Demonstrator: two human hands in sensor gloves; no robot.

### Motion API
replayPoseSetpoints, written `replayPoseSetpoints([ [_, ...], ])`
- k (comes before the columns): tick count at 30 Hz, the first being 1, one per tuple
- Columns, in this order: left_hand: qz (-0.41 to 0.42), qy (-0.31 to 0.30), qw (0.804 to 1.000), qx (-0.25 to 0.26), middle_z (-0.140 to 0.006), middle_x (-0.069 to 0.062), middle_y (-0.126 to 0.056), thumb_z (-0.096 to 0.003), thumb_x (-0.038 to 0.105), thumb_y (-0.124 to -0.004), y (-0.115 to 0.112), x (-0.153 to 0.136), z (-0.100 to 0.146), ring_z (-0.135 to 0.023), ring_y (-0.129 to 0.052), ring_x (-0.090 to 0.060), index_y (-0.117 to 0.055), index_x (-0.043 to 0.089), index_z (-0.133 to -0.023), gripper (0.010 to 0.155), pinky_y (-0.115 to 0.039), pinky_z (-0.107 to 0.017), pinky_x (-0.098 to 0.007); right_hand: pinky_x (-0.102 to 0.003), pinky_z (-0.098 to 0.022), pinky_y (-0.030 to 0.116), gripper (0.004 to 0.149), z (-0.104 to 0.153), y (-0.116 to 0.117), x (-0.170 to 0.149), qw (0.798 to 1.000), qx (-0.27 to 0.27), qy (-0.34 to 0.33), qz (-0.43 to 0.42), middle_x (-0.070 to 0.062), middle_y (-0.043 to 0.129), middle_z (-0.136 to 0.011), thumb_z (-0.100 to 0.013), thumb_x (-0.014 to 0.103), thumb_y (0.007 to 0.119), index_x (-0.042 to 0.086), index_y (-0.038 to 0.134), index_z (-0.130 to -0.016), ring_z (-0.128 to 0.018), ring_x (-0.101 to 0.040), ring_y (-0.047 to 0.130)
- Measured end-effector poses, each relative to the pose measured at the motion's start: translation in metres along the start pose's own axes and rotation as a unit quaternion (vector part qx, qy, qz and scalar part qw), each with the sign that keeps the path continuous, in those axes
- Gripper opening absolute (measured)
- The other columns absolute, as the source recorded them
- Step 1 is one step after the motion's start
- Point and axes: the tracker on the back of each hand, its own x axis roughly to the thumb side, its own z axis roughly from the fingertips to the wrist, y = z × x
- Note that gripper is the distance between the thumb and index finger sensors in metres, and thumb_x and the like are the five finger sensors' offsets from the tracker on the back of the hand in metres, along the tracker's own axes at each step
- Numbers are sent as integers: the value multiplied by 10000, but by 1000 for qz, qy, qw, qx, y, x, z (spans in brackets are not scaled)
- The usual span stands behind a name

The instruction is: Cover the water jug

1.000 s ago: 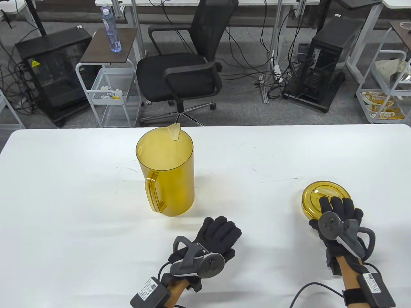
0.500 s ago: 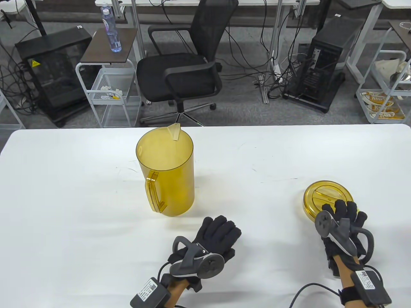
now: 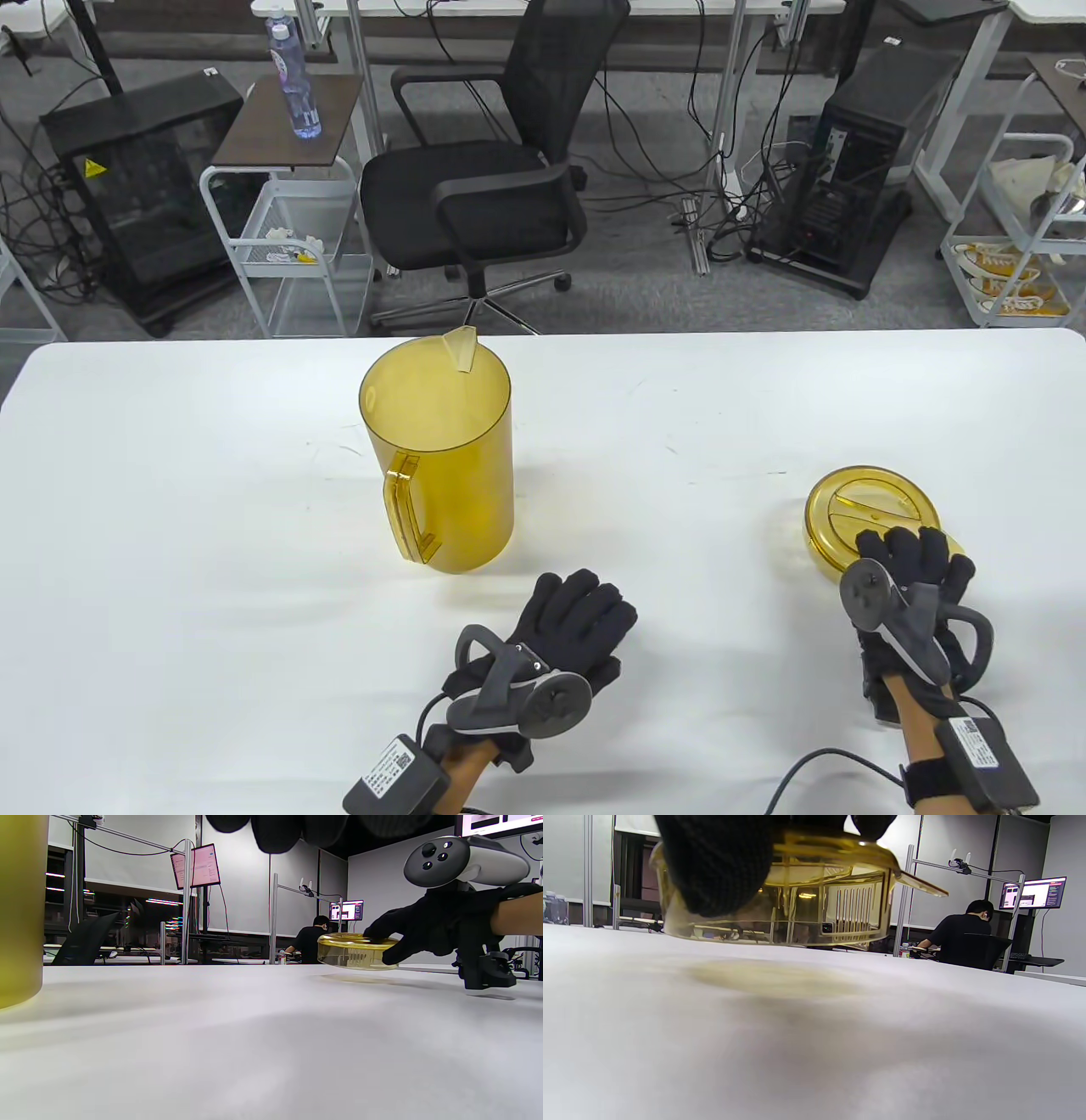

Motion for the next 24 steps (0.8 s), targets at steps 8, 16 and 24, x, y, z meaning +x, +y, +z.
replayPoseSetpoints([
  [8, 1, 2, 1000, 0, -1258, -13, -512, -565, 489, -636, 0, -1, 0, -1176, -422, -306, -528, 301, -1143, 617, -385, -854, -577, -699, -739, 402, 636, 8, -13, 10, 999, -23, -36, -27, -72, 560, -1127, -461, 353, 874, 316, 614, -1040, -1079, -458, 403],
  [16, 0, 1, 1000, 5, -1257, -12, -514, -564, 488, -638, 0, -1, 1, -1176, -423, -305, -528, 295, -1143, 620, -386, -854, -578, -700, -739, 402, 632, 21, -24, 28, 994, -38, -94, -42, -63, 566, -1132, -461, 352, 870, 330, 617, -1039, -1082, -452, 413],
  [24, -4, -1, 1000, 9, -1257, -9, -513, -564, 485, -641, 1, 0, 1, -1176, -422, -303, -526, 297, -1143, 619, -387, -854, -578, -702, -740, 405, 628, 36, -32, 45, 986, -40, -154, -51, -48, 576, -1133, -460, 357, 865, 350, 619, -1038, -1084, -441, 432],
])
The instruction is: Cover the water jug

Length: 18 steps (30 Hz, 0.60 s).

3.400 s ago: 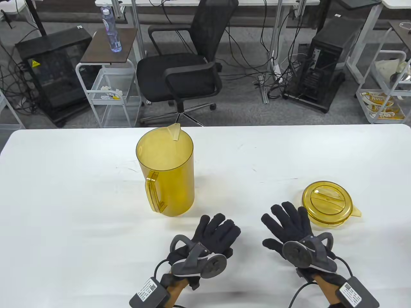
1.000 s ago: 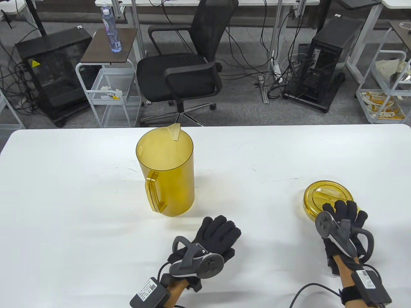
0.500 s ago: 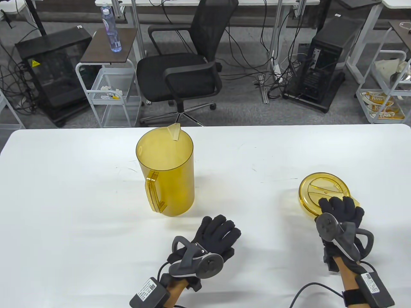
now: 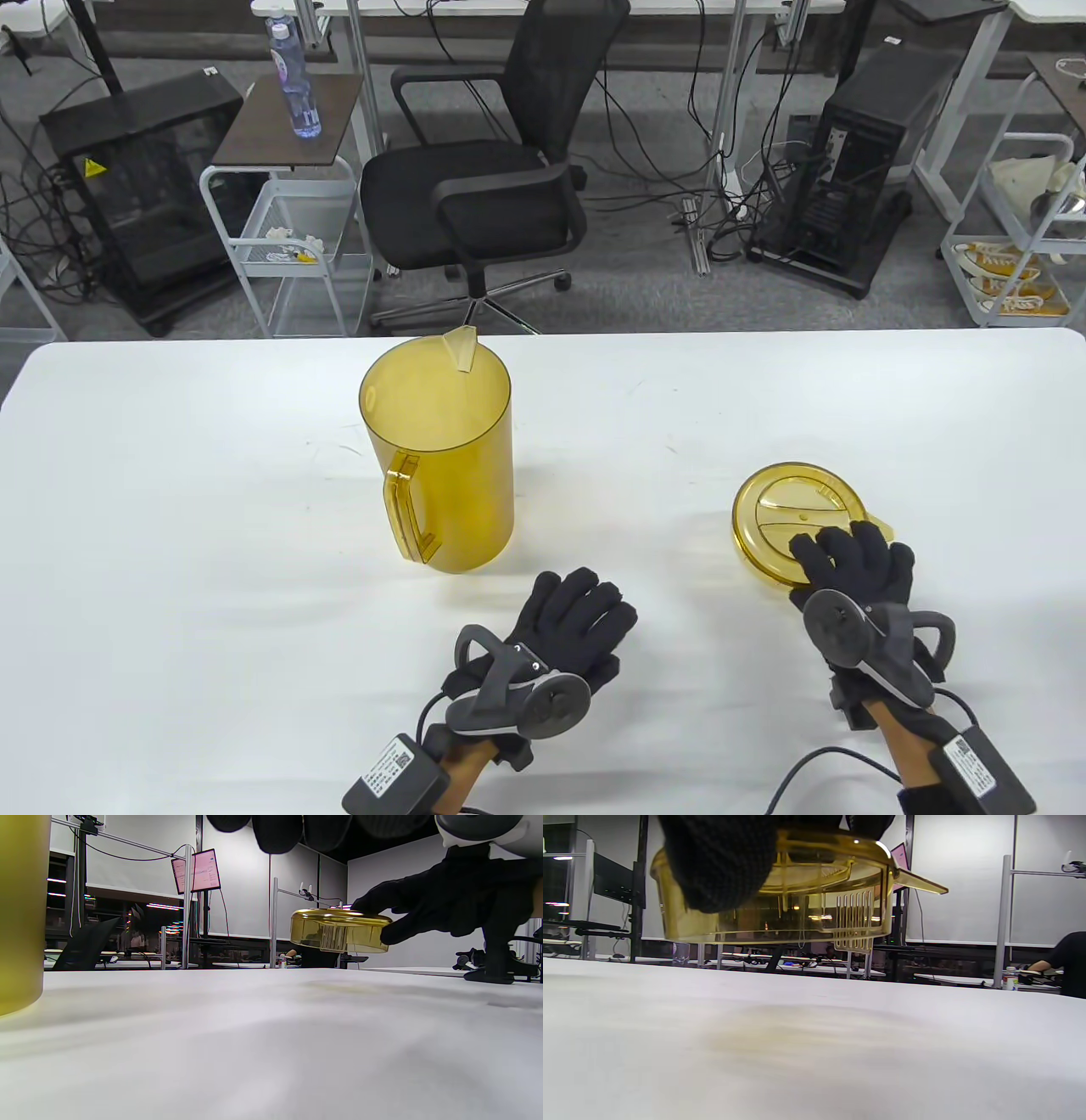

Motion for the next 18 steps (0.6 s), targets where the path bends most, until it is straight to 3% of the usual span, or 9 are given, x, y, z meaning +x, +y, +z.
replayPoseSetpoints([
  [18, -7, 2, 1000, 9, -1253, -5, -515, -563, 459, -676, 1, 1, 0, -1173, -427, -299, -526, 297, -1139, 616, -383, -856, -565, -708, -738, 421, 624, 20, -10, 42, 993, -13, -117, -28, -10, 616, -1131, -440, 364, 874, 386, 643, -1020, -1089, -402, 493],
])
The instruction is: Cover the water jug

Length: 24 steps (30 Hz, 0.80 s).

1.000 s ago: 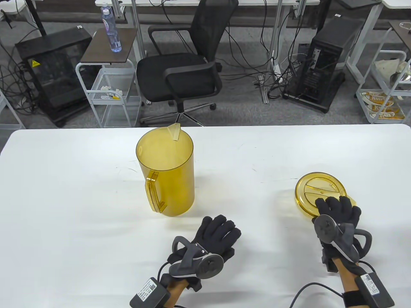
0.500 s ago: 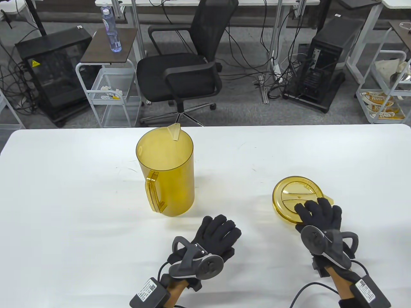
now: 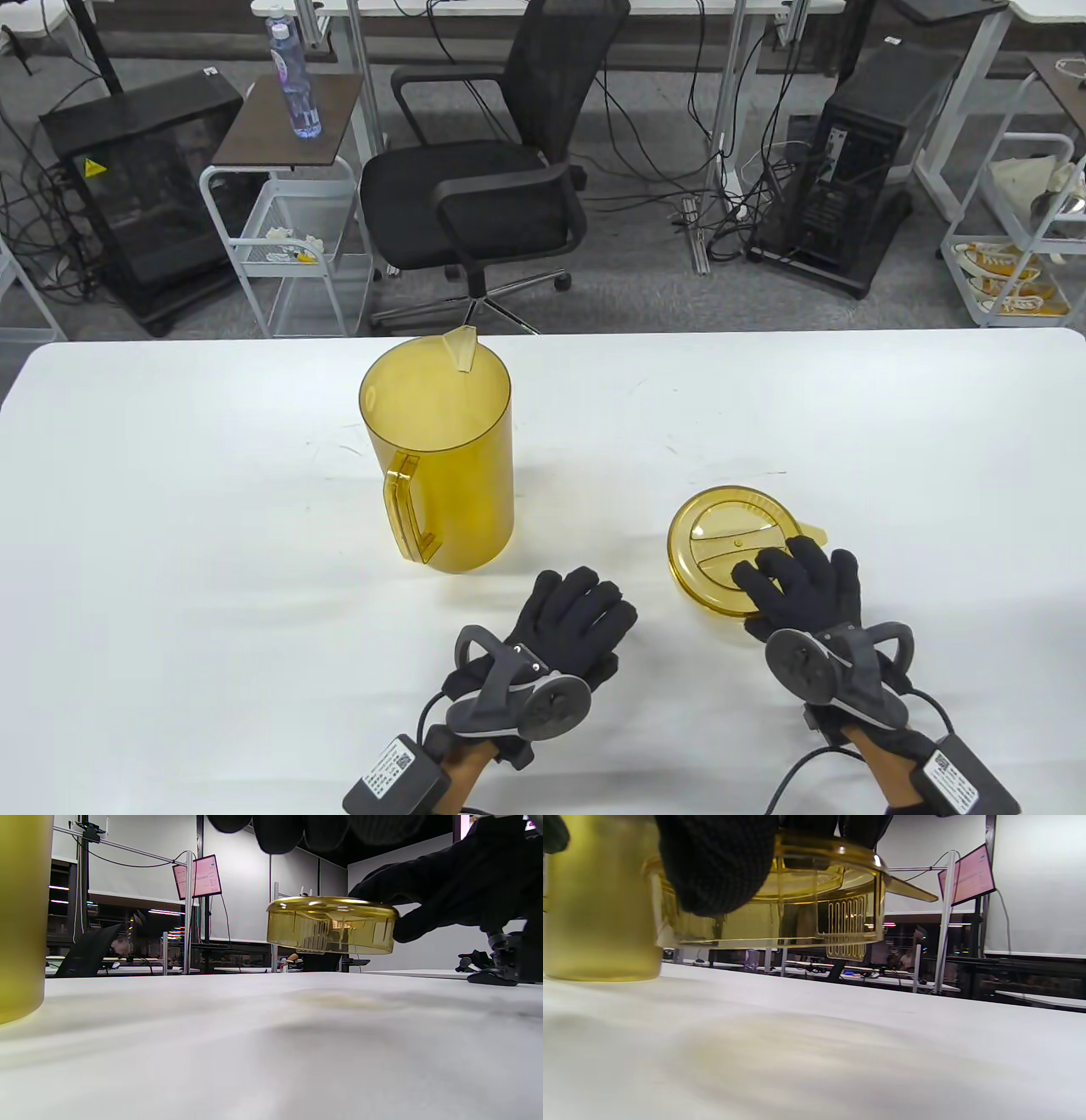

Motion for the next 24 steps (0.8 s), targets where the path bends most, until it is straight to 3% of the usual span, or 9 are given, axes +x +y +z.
replayPoseSetpoints([
  [24, -37, -25, 999, 2, -1275, 18, -412, -487, 488, -792, -1, 11, 1, -1179, -345, -306, -456, 345, -1147, 755, -363, -849, -614, -678, -756, 454, 610, 14, -9, 36, 982, -7, -171, -75, 96, 701, -1094, -379, 374, 898, 459, 701, -950, -1094, -306, 599],
])
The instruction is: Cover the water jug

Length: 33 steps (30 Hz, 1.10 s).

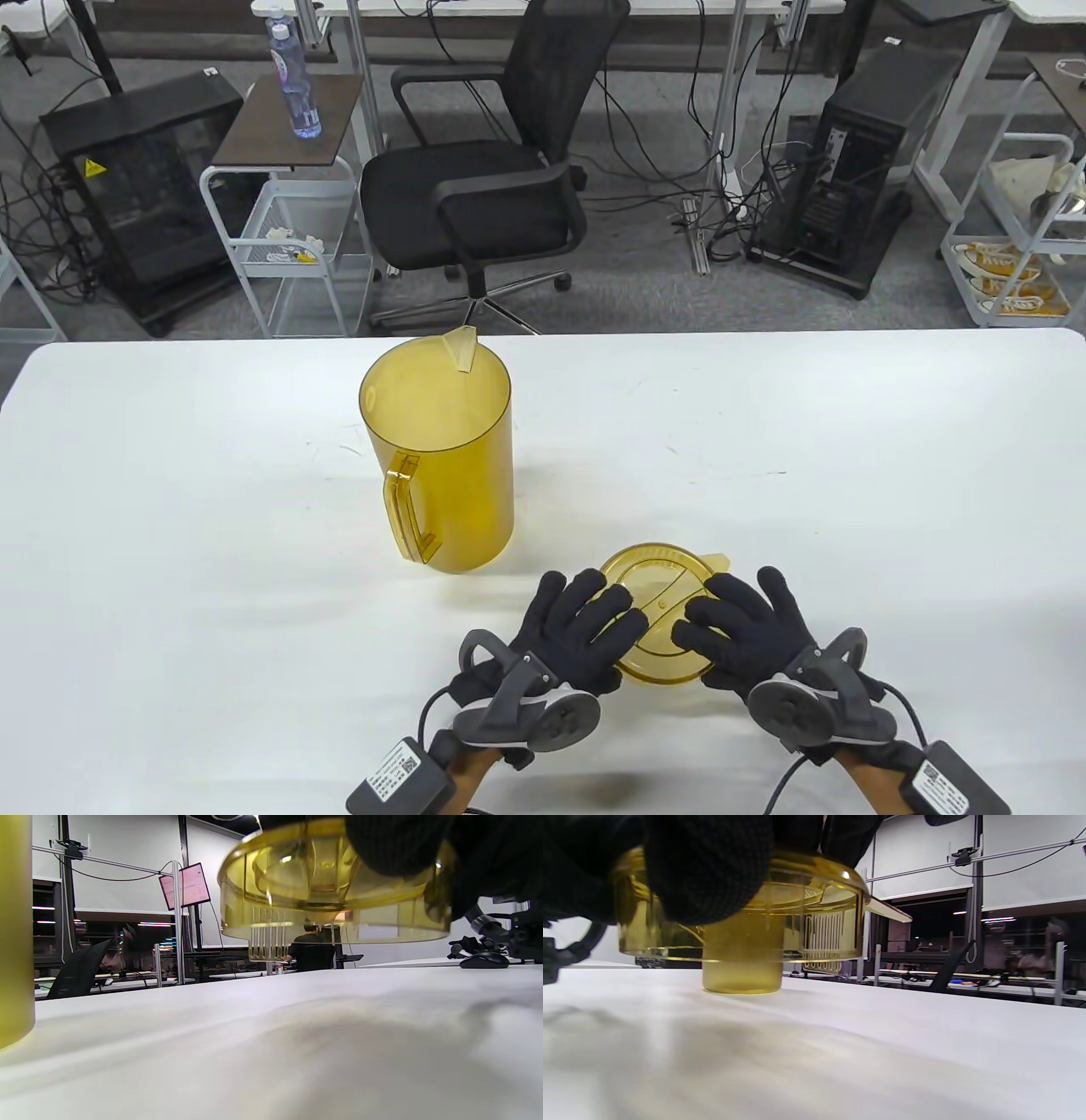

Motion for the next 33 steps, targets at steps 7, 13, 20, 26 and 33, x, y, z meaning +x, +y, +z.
replayPoseSetpoints([
  [7, 4, -12, 1000, -17, -1289, -12, -369, -435, 571, -785, -1, 3, 0, -1179, -316, -338, -321, 368, -1169, 891, -350, -842, -638, -660, -758, 487, 607, 4, -7, 2, 999, -27, -24, -21, 121, 731, -1064, -355, 362, 909, 454, 729, -927, -1083, -318, 620],
  [13, -27, -20, 999, -19, -1236, 65, -474, -401, 560, -766, 2, 6, 0, -1167, -343, -308, -324, 366, -1165, 904, -338, -842, -639, -652, -757, 502, 607, 3, -6, 4, 999, -29, -33, -21, 122, 734, -1063, -357, 375, 906, 455, 727, -932, -1076, -311, 634],
  [20, -28, -17, 999, -10, -1194, 36, -536, -421, 500, -746, 6, 6, 0, -1127, -360, -273, -382, 383, -1152, 825, -348, -845, -627, -628, -765, 499, 643, 3, -4, 1, 999, -43, -21, -3, 97, 681, -1126, -389, 365, 912, 433, 682, -986, -1085, -255, 612],
  [26, -33, -20, 999, 11, -1181, 13, -542, -433, 481, -744, 11, 7, 0, -1109, -353, -283, -412, 386, -1144, 790, -419, -848, -595, -621, -763, 497, 727, 2, -4, -3, 999, -50, -8, -8, 50, 562, -1185, -419, 383, 895, 395, 555, -1062, -1090, -274, 580],
  [33, -34, -5, 999, 26, -1178, 8, -549, -438, 469, -756, 15, 3, 2, -1106, -360, -287, -436, 394, -1136, 772, -477, -841, -587, -618, -763, 496, 744, 2, -5, -17, 998, -57, 32, -19, -11, 532, -1198, -441, 406, 868, 347, 513, -1092, -1089, -306, 562],
])
